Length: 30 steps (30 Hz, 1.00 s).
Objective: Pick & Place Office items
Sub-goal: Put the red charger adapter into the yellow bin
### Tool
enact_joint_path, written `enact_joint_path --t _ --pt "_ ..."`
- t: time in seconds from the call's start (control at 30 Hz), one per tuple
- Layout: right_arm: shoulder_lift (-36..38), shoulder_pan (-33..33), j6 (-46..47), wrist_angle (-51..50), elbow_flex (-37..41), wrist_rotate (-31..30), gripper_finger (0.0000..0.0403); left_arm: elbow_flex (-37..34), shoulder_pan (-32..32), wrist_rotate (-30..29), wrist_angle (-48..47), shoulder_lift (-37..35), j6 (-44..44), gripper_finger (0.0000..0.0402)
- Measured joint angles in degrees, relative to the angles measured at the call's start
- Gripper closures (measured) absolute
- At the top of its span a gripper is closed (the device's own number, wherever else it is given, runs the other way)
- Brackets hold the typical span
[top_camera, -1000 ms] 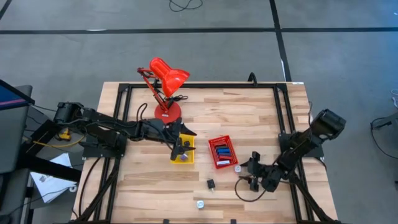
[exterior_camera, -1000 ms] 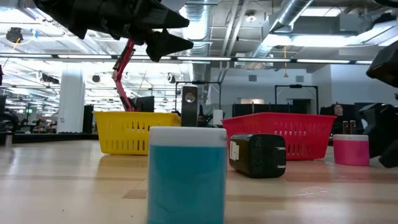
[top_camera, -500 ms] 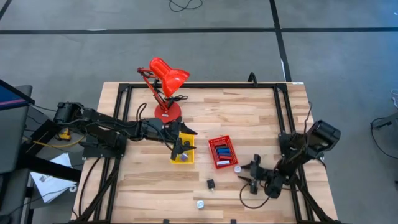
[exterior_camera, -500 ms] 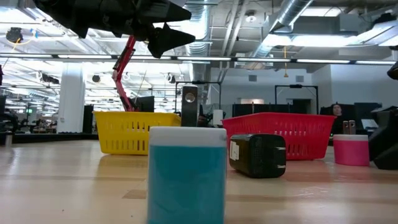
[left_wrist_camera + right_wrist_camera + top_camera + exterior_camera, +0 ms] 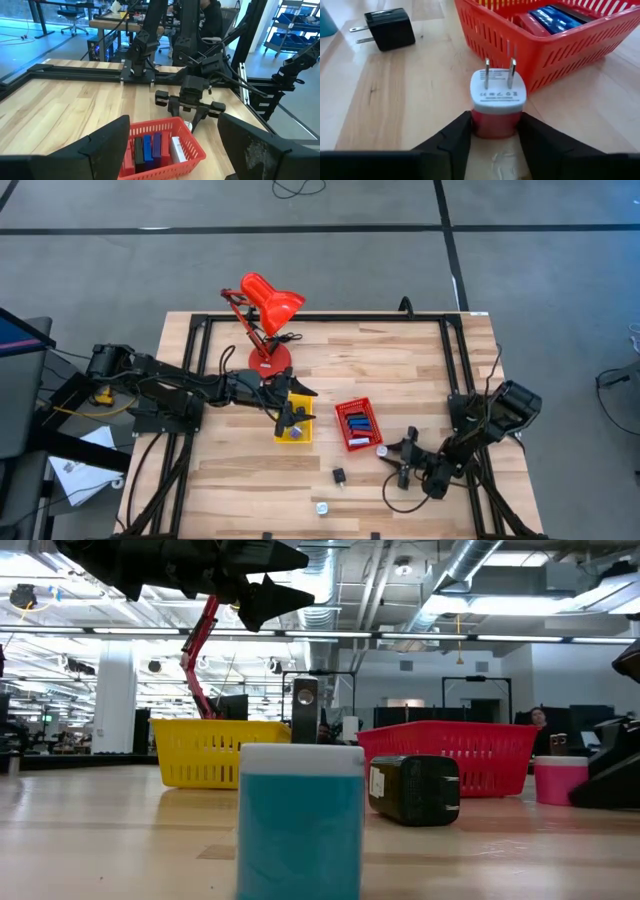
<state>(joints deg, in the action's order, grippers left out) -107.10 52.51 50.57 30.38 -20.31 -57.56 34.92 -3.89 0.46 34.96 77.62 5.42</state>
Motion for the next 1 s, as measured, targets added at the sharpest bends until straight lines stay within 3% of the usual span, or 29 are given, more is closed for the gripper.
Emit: enact_joint_path --t 0.2,0.73,0.83,1.0 --pt "3.41 -0.2 -3.01 0.42 0.35 1.74 0.0305 0.0 -0.01 0.0 0.02 0.0 0.01 0.0105" --pt "38.45 -2.08 -4.89 -13.71 0.12 11.43 0.0305 0.0 0.0 0.01 -0.16 0.0 -0.25 0.0105" --pt "42.71 -8.25 -8.27 -14.08 -0.94 20.01 0.0305 0.0 0.03 0.06 -1.63 0.0 -0.47 0.0105" --pt "43.97 -22.36 -12.05 -19.15 -6.74 40.06 0.0305 0.0 0.05 0.91 -3.98 0.0 -3.45 0.0105"
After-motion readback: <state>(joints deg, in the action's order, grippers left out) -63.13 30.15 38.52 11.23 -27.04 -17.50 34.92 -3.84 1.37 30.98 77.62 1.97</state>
